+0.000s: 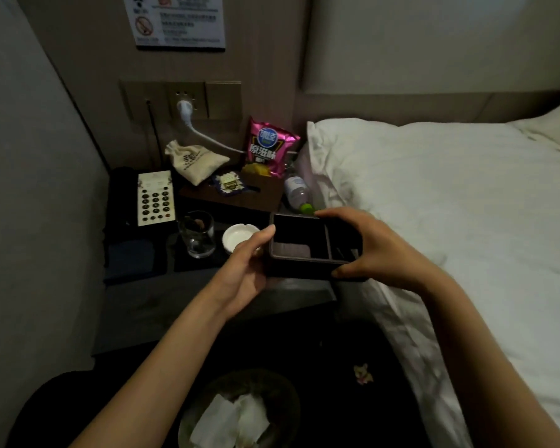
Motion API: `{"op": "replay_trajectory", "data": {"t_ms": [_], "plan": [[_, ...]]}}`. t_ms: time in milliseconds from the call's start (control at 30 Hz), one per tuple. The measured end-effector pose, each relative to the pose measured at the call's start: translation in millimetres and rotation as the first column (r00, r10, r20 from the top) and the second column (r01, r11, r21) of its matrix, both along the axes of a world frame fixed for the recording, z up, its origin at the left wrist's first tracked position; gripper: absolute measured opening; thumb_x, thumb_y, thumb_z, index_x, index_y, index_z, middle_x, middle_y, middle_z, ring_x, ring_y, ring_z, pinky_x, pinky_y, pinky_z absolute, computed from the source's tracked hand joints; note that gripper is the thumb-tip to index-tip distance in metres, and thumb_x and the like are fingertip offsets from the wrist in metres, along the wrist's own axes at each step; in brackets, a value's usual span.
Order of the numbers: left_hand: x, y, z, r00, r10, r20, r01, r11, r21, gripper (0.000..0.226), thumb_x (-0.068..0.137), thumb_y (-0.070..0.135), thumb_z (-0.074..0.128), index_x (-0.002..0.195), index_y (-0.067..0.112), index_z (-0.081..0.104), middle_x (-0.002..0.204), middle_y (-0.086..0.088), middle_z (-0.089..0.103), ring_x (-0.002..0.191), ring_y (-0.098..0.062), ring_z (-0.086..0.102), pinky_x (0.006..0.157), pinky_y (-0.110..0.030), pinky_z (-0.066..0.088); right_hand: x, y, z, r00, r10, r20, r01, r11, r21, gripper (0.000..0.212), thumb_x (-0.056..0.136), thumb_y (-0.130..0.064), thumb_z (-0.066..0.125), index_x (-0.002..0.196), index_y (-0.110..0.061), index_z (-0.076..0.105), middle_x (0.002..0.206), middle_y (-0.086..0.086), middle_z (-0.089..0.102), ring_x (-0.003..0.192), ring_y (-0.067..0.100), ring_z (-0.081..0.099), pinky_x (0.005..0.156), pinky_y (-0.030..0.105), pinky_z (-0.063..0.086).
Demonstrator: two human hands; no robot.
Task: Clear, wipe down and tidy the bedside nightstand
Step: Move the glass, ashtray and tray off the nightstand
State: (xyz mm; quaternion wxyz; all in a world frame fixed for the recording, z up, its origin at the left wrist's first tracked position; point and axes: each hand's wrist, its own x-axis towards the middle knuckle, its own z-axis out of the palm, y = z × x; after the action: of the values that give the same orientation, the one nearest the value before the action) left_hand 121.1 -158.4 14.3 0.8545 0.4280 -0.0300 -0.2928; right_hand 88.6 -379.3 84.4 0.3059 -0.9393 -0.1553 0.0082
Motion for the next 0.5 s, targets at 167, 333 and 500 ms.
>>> {"op": "replay_trajectory", "data": {"t_ms": [167,333,500], "plan": [[-24.0,-66.1,14.0,0.986,-0.136,0.1,0.125,0.987,0.103,0.039,0.077,0.04,0.067,0.105,0.015,0.075,0.114,-0.013,0.07,0.106,-0.022,0.067,0.093,-0.037,0.053,-42.0,-69.0,25.0,0.997,-0.066,-0.051,0.064,0.997,-0.042,0.083,0.068,0.0,0.08,0.14,-0.026,0.047,0.127,-0.006,0.052,0.117,0.01,0.047,0.094,0.018,0.042],[-49.8,-137.0,24.8,0.961,-0.263,0.087,0.241,0.947,0.211,0.054,0.074,0.044,0.066,0.117,0.011,0.067,0.121,-0.018,0.066,0.098,-0.025,0.066,0.077,-0.037,0.06,-83.4,-137.2,43.2,0.982,-0.171,-0.078,0.166,0.984,-0.069,0.082,0.067,0.008,0.077,0.137,-0.027,0.051,0.128,-0.007,0.053,0.119,0.007,0.048,0.094,0.015,0.042],[-63.8,-203.9,27.3,0.937,-0.347,0.052,0.324,0.913,0.249,0.034,0.085,0.039,0.067,0.103,0.012,0.069,0.089,-0.008,0.073,0.073,-0.018,0.071,0.072,-0.039,0.061,-109.6,-187.9,45.8,0.955,-0.285,-0.081,0.277,0.956,-0.098,0.079,0.069,0.01,0.076,0.135,-0.026,0.053,0.127,-0.005,0.053,0.118,0.014,0.049,0.096,0.03,0.047]]}}
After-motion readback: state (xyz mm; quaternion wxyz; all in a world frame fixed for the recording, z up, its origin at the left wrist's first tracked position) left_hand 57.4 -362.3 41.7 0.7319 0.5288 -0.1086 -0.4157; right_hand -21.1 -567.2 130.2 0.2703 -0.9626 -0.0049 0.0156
